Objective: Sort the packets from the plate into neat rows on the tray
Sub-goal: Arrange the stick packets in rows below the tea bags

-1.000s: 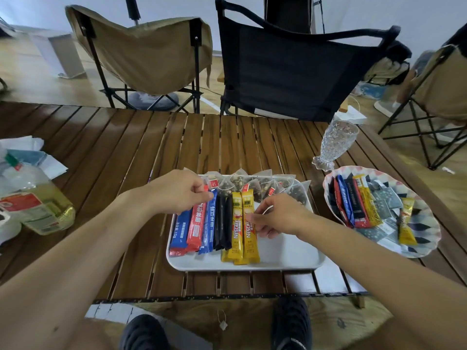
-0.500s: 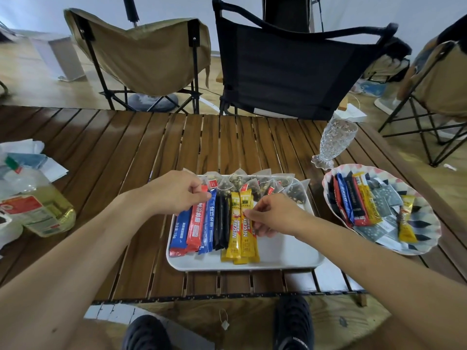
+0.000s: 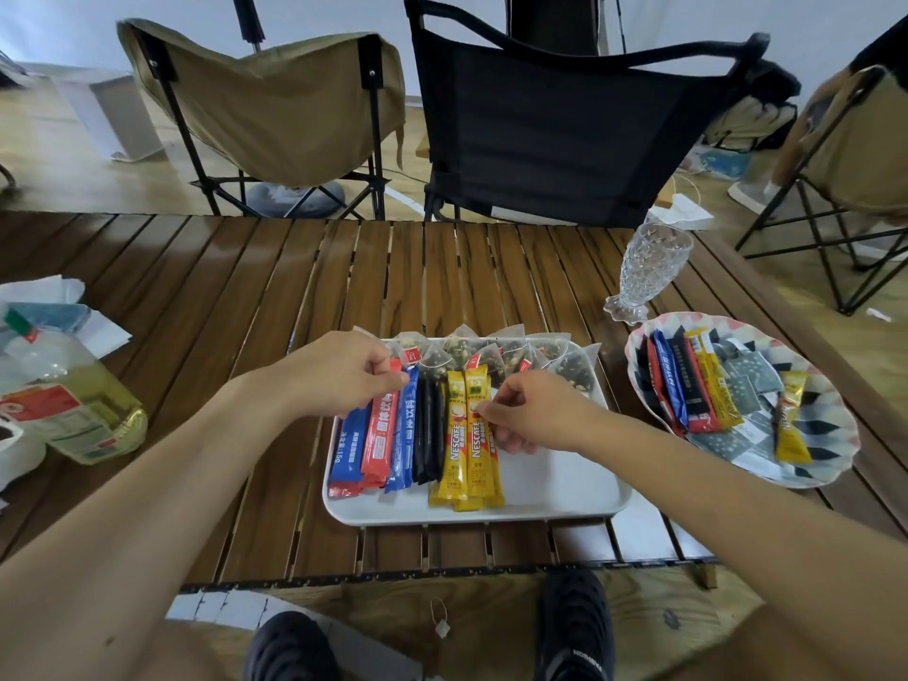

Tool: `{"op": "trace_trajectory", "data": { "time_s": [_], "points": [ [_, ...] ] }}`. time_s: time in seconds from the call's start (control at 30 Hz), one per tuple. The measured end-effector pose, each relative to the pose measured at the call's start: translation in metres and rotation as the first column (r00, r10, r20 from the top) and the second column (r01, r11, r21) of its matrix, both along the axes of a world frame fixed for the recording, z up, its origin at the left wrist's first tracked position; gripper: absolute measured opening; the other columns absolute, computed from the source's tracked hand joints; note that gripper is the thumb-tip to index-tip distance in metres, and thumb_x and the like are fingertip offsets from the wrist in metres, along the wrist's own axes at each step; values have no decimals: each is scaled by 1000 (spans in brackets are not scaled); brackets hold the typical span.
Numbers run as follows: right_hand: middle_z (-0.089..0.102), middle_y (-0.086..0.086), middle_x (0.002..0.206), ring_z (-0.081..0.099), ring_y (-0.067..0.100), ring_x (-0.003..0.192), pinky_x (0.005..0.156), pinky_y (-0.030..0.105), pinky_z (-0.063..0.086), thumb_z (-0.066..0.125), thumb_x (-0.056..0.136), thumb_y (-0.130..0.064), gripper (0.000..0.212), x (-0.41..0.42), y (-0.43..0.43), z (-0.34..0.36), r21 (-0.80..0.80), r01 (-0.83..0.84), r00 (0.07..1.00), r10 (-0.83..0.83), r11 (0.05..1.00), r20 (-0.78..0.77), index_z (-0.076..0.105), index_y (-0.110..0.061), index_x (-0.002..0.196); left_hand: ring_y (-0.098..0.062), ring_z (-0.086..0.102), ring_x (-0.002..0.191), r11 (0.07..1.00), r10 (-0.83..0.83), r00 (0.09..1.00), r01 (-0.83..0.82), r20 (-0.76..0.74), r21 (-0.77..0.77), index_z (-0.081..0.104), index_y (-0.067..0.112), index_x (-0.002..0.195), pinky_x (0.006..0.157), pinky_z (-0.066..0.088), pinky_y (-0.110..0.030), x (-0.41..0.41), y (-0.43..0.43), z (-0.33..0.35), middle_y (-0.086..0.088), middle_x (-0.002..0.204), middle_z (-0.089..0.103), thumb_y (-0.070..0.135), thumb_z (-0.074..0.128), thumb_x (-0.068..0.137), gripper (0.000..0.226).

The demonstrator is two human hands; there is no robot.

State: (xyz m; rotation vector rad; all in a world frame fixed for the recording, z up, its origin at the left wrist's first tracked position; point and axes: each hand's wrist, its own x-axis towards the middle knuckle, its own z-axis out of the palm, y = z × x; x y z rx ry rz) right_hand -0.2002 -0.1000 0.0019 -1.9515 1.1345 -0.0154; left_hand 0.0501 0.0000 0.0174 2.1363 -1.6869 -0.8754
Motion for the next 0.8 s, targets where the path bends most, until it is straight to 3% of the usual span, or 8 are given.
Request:
{"op": "trace_trajectory", "data": {
  "time_s": [0.17,0.3,0.4,0.57,0.67,0.8],
  "points": [
    [79,13,81,75,26,73,69,38,61,62,102,-33,28,-9,-4,7,-57,-20,1000,19,998,-19,65,-5,99,-6,76,86,1000,-17,999,17,33,0,61,22,89,64,54,-20,-7,-2,3,13,84,75,53,65,96,32],
    [78,5,76,72,10,61,56,19,54,61,103,-29,20,-25,-11,11,-181,-42,998,35,983,-43,66,-11,95,-6,76,80,999,-30,997,31,70,-12,63,24,86,65,53,-21,-12,-9,2,13,80,75,56,64,96,34],
    [76,-1,74,73,9,61,66,24,59,64,101,-29,16,-45,-26,17,-298,-40,997,18,954,-74,68,-17,92,-4,73,71,998,-44,994,47,101,-32,64,25,81,64,53,-23,-23,-17,4,10,75,74,56,64,97,35],
    [74,-6,77,72,7,68,76,29,60,69,95,-29,16,-86,-51,34,-426,84,990,-126,901,-70,73,-20,83,-11,71,75,994,-62,992,71,109,-84,67,20,82,70,58,-34,-47,-31,8,3,78,73,53,64,98,37],
    [74,-1,79,70,15,78,76,32,55,68,93,-31,18,-108,-68,38,-531,102,952,-238,841,-194,75,-19,82,-13,69,72,994,-78,990,87,116,-70,68,21,81,70,58,-36,-60,-40,8,2,78,73,51,63,100,36],
    [68,2,78,65,20,81,74,28,47,66,92,-52,39,-127,-83,27,-540,56,850,-323,840,-415,75,-14,93,-11,68,67,992,-101,984,111,148,-62,68,23,80,68,59,-36,-75,-50,8,3,76,74,53,62,100,37]
  ]
}}
